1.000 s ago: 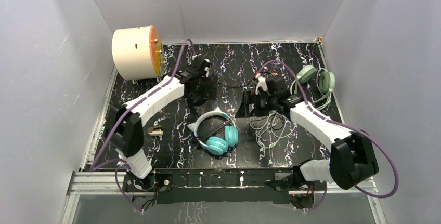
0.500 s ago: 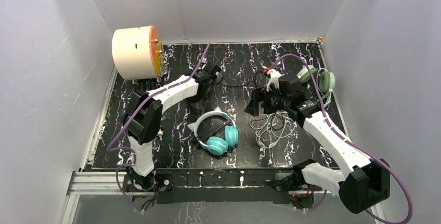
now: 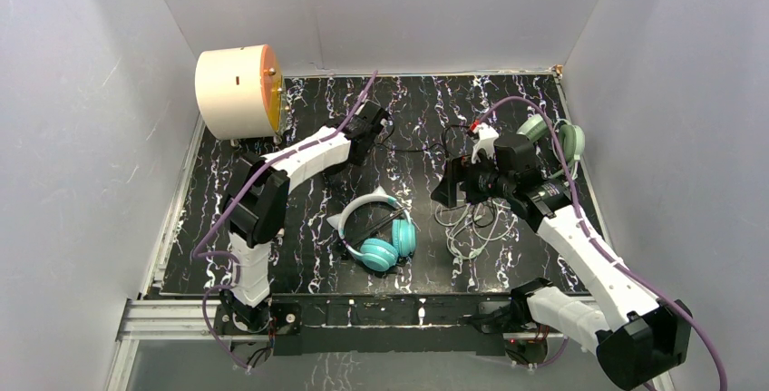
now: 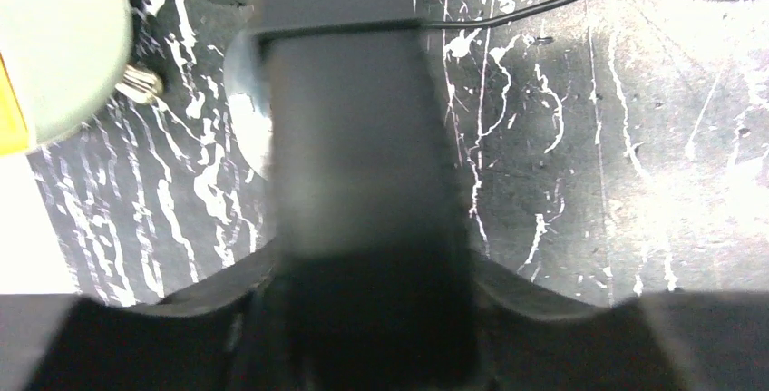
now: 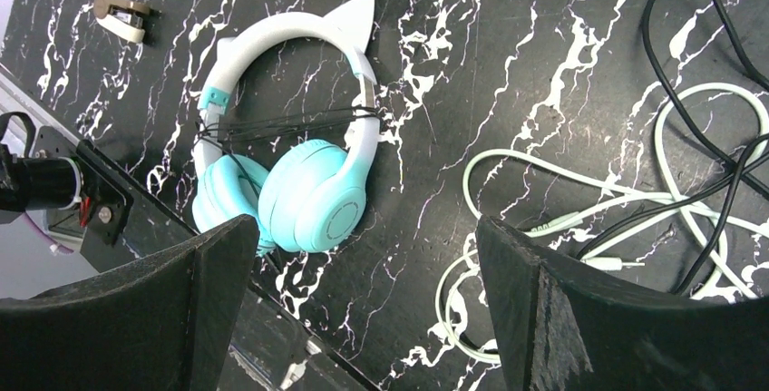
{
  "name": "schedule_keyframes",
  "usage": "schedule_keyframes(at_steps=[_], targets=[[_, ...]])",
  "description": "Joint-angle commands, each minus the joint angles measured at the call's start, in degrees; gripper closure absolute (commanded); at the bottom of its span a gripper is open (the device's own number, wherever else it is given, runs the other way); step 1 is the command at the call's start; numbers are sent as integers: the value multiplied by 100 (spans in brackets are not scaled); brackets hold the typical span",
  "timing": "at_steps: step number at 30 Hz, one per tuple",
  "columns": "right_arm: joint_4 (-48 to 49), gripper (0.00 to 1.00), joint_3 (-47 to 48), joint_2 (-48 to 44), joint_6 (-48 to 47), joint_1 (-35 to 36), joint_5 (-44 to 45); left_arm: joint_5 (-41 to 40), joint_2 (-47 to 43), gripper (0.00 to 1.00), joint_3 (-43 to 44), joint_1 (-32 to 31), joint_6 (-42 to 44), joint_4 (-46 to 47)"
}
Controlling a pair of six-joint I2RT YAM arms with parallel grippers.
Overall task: Wrap the headphones
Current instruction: Pick up the headphones from the center of the board.
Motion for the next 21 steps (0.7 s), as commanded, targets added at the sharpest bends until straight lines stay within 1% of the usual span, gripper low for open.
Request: schedule_keyframes(at_steps=[1,2,3,4,5,10,12,14,16,18,21], targets=[[-57,1,283,-36,-13,9,57,-368,-211,65,312,-8,230,-155],[-67,1,305,-32,-13,5,60,-336,-319,76,317,-9,235,-162],[-94,1,335,-27,-9,9,74,-326,-413,89,312,-9,272,-170],[-139,1,376,-34,-32,10,143,-318,-481,95,347,-9,288,-212],[-190,1,423,-35,-63,10,187,-314,-536,97,407,-9,256,-321],[-540,1,747,35,-334,6,478,-134,-1097,100,518,-5,201,-562],[-673,1,874,75,-379,10,499,11,-1399,100,576,3,170,-608],[-734,1,952,71,-399,10,474,326,-1714,100,619,74,116,-615],[-743,2,1017,60,-400,9,420,843,-1985,100,745,218,-30,-729],[-777,1,1119,77,-415,8,346,1632,-2247,100,905,425,-273,-863],[-806,1,1309,184,-574,10,206,2851,-2799,100,929,834,-694,-791]])
